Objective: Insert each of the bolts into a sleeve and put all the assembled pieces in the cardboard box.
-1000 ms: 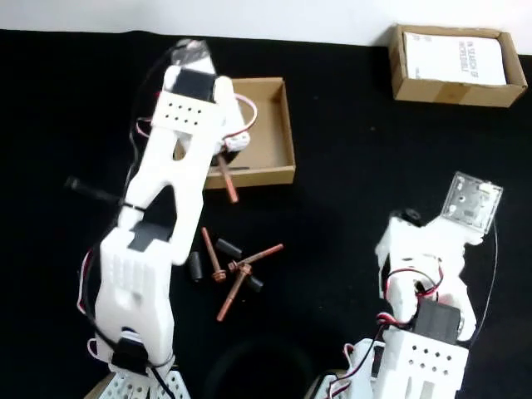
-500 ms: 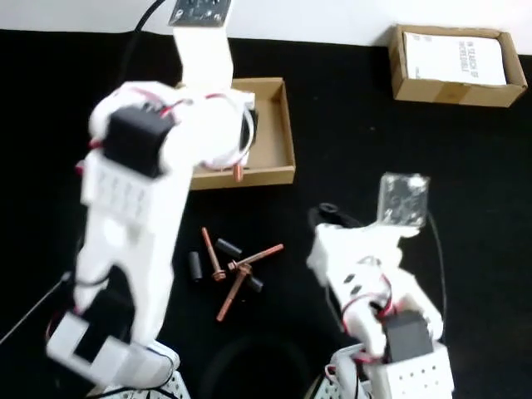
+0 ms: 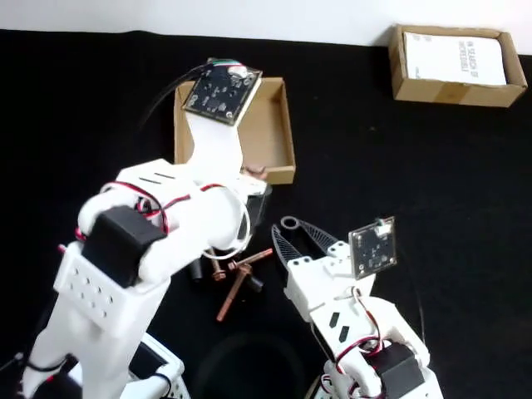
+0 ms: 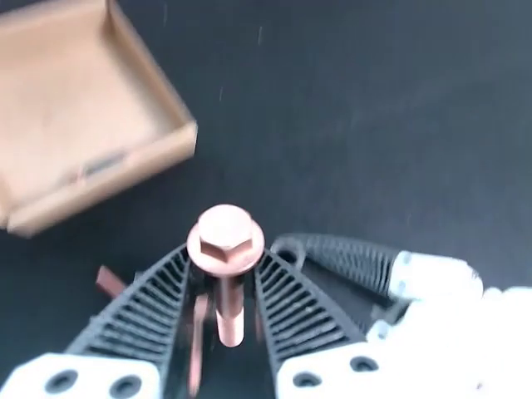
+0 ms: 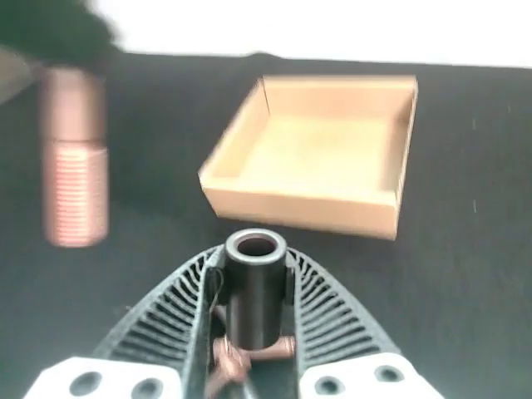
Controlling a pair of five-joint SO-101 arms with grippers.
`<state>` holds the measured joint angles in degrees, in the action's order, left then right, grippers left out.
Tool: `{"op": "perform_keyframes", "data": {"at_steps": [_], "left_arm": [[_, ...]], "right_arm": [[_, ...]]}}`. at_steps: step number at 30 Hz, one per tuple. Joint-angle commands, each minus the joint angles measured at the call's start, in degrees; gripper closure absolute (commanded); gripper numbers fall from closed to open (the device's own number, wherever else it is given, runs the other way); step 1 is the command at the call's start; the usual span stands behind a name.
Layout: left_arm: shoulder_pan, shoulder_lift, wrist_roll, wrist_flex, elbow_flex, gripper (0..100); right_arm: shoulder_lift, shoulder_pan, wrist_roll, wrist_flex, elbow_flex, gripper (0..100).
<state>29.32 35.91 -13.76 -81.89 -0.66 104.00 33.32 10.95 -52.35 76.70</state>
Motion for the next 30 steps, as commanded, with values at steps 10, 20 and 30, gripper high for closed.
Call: {"op": "perform_keyframes", "data": {"at_steps": [10, 20, 30], "left_arm": [[5.93, 5.23, -0.97, 19.52, -10.59, 99], [9.19, 4.97, -5.01, 21.80, -15.16, 99], [4.09, 4.88, -4.92, 28.48, -15.52, 99]], "right_arm": [[0.66, 0.22, -0.62, 4.35, 2.51, 99.2], [0.66, 0.13, -0.70, 4.26, 2.42, 99.2], [0.66, 0.13, -0.79, 4.26, 2.42, 99.2]]}}
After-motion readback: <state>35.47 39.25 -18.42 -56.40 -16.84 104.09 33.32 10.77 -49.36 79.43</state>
